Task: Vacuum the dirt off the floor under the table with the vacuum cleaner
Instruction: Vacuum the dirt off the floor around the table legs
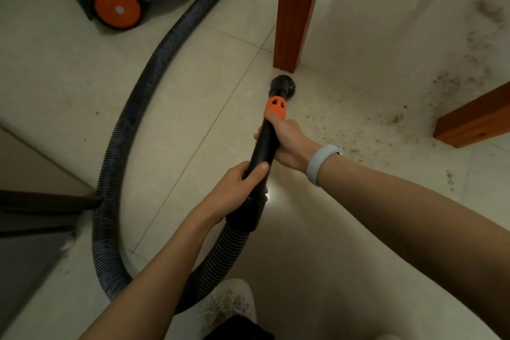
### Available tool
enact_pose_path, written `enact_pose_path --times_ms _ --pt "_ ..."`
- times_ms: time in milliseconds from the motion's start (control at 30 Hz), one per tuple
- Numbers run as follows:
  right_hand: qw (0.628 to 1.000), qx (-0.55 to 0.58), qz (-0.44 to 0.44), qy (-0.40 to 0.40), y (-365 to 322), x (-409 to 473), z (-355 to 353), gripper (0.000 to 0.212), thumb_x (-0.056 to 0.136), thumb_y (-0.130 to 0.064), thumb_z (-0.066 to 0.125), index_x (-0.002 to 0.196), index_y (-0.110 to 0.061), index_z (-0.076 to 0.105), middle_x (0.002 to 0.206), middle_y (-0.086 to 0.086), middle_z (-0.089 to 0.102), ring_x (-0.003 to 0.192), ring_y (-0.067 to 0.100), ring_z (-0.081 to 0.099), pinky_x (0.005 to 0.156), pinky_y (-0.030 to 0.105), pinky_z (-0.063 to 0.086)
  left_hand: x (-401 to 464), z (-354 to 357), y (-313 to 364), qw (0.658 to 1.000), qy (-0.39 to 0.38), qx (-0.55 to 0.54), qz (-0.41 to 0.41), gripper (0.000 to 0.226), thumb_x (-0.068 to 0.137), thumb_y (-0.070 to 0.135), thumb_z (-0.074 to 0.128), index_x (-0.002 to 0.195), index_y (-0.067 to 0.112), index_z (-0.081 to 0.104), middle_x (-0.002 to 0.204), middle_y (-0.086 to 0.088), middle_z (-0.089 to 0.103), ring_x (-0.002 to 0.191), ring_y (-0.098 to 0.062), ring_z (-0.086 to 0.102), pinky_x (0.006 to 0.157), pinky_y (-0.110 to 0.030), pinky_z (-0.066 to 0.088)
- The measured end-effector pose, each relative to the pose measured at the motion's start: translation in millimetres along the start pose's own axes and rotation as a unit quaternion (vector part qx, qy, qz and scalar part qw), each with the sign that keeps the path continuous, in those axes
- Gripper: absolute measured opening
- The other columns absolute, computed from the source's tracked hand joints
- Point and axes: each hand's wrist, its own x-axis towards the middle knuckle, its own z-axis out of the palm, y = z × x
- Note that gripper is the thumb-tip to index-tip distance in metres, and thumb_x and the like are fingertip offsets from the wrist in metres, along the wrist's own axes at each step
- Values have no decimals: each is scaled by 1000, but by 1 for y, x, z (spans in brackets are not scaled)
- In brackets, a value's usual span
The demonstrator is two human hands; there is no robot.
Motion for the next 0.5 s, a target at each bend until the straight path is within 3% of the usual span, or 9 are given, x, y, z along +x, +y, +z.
enact_pose_path --times_ms 200,300,400,500 --pt "998 -21 44 -33 -1 8 15 15 94 -17 53 86 -9 44 73 9 49 63 24 59 62 34 51 -3 -9 -9 994 66 86 -24 13 95 32 49 94 20 54 78 -4 68 76 -22 68 75 -40 56" --pt "999 -11 43 -27 -12 18 19 15 95 -19 53 90 -11 42 79 9 49 63 24 60 56 33 53 2 -11 -5 985 99 138 -24 12 94 34 49 90 23 52 74 -2 69 73 -21 68 72 -38 55" --pt "999 22 49 4 -16 19 12 22 95 -20 53 107 -9 37 82 9 47 59 23 59 48 30 54 -1 -16 -4 988 53 146 -26 25 94 43 49 89 19 54 68 -1 67 65 -19 67 66 -34 55" --pt "997 32 71 22 3 15 -6 19 94 -19 53 100 -7 40 76 9 46 46 19 58 51 31 55 -3 -13 -14 989 -46 127 -58 27 94 42 49 86 17 53 63 -2 65 57 -16 65 61 -29 54"
